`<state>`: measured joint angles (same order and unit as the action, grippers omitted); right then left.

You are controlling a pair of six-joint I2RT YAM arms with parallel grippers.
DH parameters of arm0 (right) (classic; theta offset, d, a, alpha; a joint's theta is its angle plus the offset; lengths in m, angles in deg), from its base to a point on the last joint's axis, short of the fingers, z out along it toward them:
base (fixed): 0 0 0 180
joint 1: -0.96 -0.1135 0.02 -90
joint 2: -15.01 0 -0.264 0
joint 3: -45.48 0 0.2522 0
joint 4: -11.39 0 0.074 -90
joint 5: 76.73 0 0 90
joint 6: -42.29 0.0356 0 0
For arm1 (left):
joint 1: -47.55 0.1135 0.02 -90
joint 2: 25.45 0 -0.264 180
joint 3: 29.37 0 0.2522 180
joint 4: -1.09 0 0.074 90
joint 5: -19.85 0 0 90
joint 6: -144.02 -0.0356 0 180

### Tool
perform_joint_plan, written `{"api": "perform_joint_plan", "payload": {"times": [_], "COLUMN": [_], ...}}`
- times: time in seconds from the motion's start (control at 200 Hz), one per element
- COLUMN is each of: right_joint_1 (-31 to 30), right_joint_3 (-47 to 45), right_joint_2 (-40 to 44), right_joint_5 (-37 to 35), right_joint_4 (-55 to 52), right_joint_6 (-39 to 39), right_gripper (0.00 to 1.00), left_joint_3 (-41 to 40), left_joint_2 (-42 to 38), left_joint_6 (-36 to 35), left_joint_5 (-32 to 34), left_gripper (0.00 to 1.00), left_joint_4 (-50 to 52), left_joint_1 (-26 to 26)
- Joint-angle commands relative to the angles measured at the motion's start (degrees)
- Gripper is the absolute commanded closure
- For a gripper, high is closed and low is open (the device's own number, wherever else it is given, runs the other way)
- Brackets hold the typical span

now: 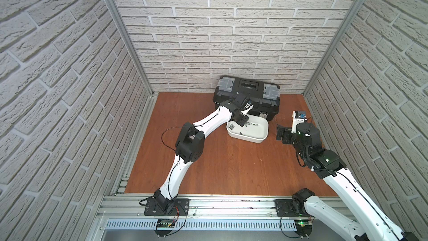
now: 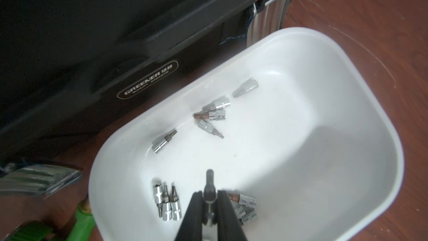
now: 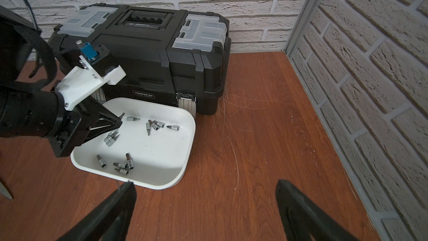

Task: Put the bit on the desktop into the storage box
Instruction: Place the screwdriver bit in the storage box.

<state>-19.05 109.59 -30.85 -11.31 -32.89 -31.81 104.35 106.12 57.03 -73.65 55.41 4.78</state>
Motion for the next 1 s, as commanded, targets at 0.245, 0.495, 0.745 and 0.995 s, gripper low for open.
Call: {"api": "perform_joint_plan", "payload": {"times": [0.245,0.495,0.745,0.995], "right_joint_1": [0.49,0.43,0.56,0.58], "right_joint_3": [1.16,1.22,1.38,1.07], "right_joint_2": [1.17,1.04,1.2,1.46], "right_joint_5": [-1.35,-1.35,-1.7,-1.9], "right_joint_4": [0.11,0.2,-0.32,-0.59], "right_joint_6": [-0.7,-1.04,-1.66,-1.84], "right_gripper": [0.02,0.02,0.02,0.02], "left_joint_3": [2.34,2.48,2.6,2.33], "left_joint_2": [4.15,6.03,6.01,4.7], "left_joint_6": [-0.12,-0.06,0.2,0.09], "left_joint_5": [-0.97,0.06,0.17,0.87], "left_gripper": [0.91,0.88,0.79,0.66], "left_joint_4": [1.52,2.41,2.4,2.94], "left_joint_1": [-0.31,-0.28,-0.31,-0.47]}}
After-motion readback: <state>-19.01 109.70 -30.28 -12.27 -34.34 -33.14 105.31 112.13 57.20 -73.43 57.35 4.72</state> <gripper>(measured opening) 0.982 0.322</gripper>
